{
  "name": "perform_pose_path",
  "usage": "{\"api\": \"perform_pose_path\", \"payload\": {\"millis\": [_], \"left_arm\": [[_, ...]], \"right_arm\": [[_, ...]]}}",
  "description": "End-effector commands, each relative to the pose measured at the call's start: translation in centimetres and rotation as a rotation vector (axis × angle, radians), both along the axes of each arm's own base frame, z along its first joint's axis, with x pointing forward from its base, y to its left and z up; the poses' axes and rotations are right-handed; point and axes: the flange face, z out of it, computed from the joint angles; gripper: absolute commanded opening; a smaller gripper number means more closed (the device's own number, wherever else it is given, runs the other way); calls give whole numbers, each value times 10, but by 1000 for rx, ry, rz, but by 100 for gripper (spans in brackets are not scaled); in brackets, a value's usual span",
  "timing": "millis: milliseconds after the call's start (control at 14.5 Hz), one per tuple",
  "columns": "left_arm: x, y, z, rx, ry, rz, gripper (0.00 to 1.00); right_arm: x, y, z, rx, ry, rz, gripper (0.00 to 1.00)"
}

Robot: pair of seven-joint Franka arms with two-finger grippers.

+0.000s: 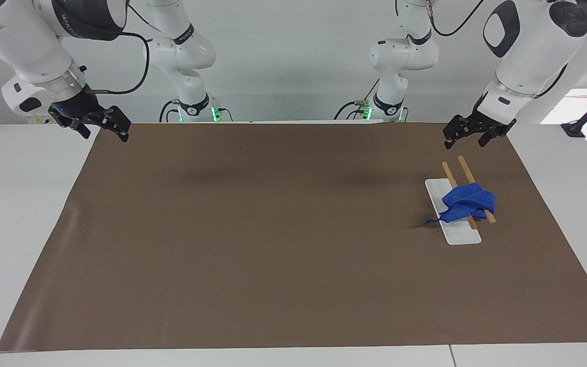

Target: Right arm passes towel to left arm to hang

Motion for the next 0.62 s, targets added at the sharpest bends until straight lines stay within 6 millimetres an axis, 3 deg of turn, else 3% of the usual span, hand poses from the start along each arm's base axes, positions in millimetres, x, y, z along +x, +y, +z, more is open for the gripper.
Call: {"api": "perform_pose_path", "payload": {"millis": [0, 553], "left_arm": [[-6, 1, 0, 18, -17, -14, 100], [4, 2, 3, 14, -83, -12, 100]], "right_arm": [[-4, -2, 1, -2, -12, 12, 100], [-6, -3, 1, 0, 0, 15, 100]]}}
